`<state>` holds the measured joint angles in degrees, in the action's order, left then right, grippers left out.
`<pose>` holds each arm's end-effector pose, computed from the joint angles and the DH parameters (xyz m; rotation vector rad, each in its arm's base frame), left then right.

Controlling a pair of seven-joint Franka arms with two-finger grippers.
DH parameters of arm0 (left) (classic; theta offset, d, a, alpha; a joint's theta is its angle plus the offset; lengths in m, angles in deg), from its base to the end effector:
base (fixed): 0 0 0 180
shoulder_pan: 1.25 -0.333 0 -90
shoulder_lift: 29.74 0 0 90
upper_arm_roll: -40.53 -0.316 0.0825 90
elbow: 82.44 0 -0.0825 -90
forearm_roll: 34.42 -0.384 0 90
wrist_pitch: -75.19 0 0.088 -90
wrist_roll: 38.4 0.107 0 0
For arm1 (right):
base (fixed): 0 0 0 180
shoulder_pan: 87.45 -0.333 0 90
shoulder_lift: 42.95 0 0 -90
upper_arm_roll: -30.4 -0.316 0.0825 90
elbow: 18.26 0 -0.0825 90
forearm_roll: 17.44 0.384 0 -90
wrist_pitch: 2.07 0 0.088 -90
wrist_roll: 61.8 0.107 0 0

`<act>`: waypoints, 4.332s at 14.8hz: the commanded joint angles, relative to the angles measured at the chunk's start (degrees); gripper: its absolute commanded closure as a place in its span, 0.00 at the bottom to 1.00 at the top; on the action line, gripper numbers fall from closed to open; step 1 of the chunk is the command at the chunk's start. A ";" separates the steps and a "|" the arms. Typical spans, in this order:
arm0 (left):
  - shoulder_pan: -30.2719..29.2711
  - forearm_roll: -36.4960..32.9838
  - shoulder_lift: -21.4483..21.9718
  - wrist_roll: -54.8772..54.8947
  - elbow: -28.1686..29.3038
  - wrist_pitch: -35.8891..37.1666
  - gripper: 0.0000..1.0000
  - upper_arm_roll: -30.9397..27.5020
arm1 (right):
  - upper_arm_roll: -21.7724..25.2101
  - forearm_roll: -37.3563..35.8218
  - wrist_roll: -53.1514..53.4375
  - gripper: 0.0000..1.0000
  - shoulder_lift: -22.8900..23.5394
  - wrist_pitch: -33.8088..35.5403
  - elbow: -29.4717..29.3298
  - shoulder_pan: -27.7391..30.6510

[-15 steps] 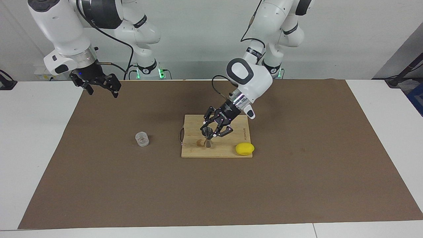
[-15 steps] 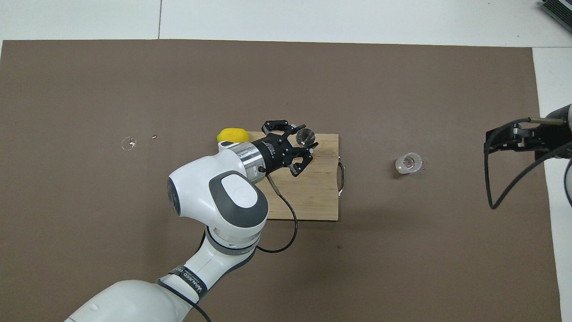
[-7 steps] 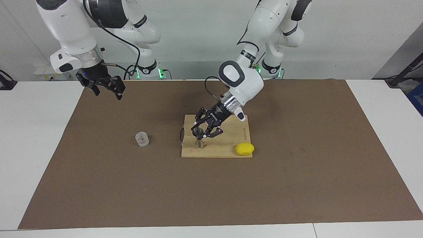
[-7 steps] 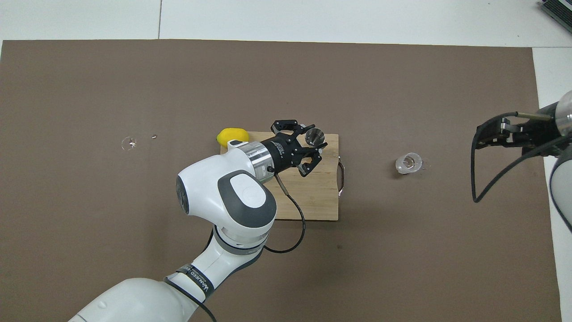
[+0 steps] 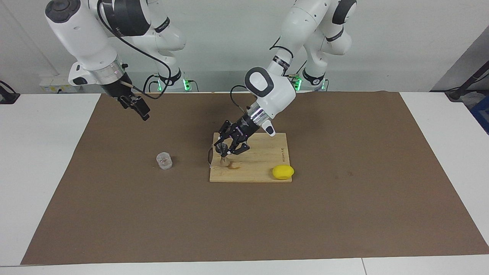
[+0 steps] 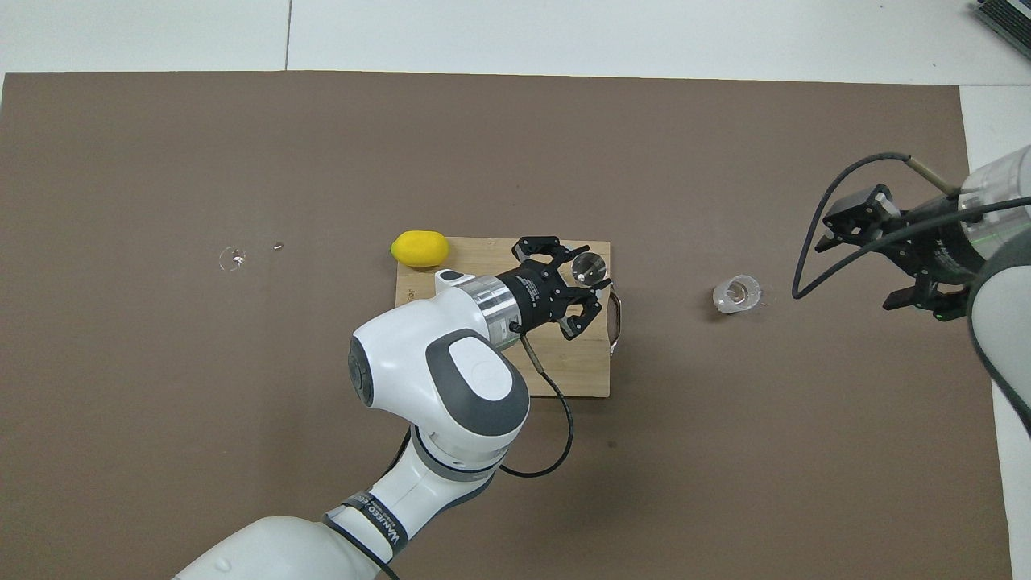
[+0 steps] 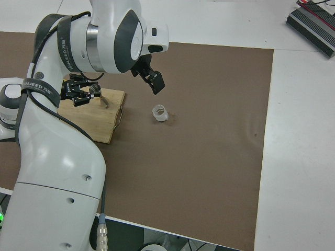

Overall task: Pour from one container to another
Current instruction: 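Lower the metal cup onto the board while the right gripper grasps the glass, then lift the glass cup with the right gripper while the left gripper retracts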

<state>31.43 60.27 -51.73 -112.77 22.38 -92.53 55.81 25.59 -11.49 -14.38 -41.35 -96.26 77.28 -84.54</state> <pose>0.4899 -0.4276 0.3547 1.1316 1.9141 -0.6942 0.5644 0.0285 0.5699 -2.8192 1.1997 0.1392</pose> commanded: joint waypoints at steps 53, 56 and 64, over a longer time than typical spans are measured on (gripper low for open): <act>-38.11 -87.93 10.38 11.72 -9.35 44.01 0.00 -2.01 | -0.29 43.27 2.40 0.91 15.90 -19.36 19.07 10.46; -40.06 -88.19 12.48 29.25 -11.04 51.61 0.00 -2.09 | -0.11 42.48 10.12 0.91 14.13 -19.62 16.80 6.69; -41.55 -96.53 19.25 64.21 -11.30 68.82 0.00 -2.10 | -0.20 30.19 34.55 0.93 13.43 -25.32 9.59 -5.62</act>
<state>-8.83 -34.55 -34.60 -58.83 10.91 -28.89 53.52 25.45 22.42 14.90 -28.22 -119.85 88.69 -88.23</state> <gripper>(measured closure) 0.000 0.493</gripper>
